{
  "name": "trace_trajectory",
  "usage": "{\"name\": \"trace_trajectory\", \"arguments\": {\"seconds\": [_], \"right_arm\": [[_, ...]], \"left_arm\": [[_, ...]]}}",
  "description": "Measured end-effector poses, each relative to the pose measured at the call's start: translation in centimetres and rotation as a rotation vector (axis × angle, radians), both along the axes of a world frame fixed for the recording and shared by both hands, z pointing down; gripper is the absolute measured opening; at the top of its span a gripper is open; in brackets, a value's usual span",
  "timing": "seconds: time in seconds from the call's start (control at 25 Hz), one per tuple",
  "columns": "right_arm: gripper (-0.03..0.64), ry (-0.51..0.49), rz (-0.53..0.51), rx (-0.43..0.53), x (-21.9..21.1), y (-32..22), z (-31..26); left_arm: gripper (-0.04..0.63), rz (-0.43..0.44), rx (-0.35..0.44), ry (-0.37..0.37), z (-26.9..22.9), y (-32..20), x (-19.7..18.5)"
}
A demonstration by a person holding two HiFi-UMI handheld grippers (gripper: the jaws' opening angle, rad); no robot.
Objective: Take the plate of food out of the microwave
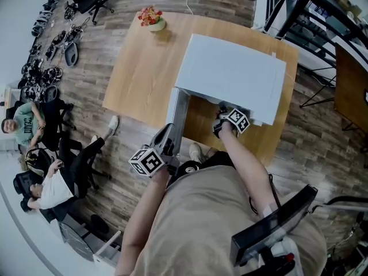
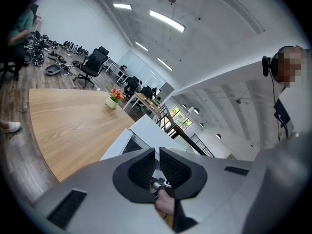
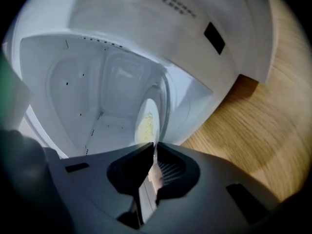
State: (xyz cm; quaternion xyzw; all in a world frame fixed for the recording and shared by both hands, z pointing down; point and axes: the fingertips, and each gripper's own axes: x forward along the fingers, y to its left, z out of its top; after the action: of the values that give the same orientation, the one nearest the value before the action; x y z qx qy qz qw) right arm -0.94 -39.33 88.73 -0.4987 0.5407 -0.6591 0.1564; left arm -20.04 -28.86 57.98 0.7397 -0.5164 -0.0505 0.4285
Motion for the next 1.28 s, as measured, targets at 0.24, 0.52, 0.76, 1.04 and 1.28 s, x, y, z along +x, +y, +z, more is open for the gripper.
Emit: {"name": "trace_trajectory", "arguments": {"seconds": [0.24, 0.52, 0.76, 1.04, 1.28], "right_arm": [[0.023, -0.066, 0.022, 0.027, 0.1, 0.6, -0.5], [0.046, -0.057, -0.021, 0.059, -0.2, 1.4, -0.4], [0.156, -0.124, 0.022, 0.028, -0.7, 0.6, 0.7], [0.094, -0.133, 0.059, -0.016, -0.7, -0.3, 1.1], [0.018, -0.182, -0.006, 0.018, -1.1, 0.9, -1.1]], "left_arm": [[0.008, -0.008, -0.004, 0.002, 0.0, 0.2, -1.0], [0.008, 0.000, -0.010, -0.004, 0.2, 0.9, -0.5], [0.008, 0.009, -0.019, -0.014, 0.6, 1.0, 0.1], [0.008, -0.008, -0.016, -0.019, 0.4, 0.7, -0.5], [0.008, -0.013, -0.005, -0.002, 0.2, 1.0, -0.3]]}}
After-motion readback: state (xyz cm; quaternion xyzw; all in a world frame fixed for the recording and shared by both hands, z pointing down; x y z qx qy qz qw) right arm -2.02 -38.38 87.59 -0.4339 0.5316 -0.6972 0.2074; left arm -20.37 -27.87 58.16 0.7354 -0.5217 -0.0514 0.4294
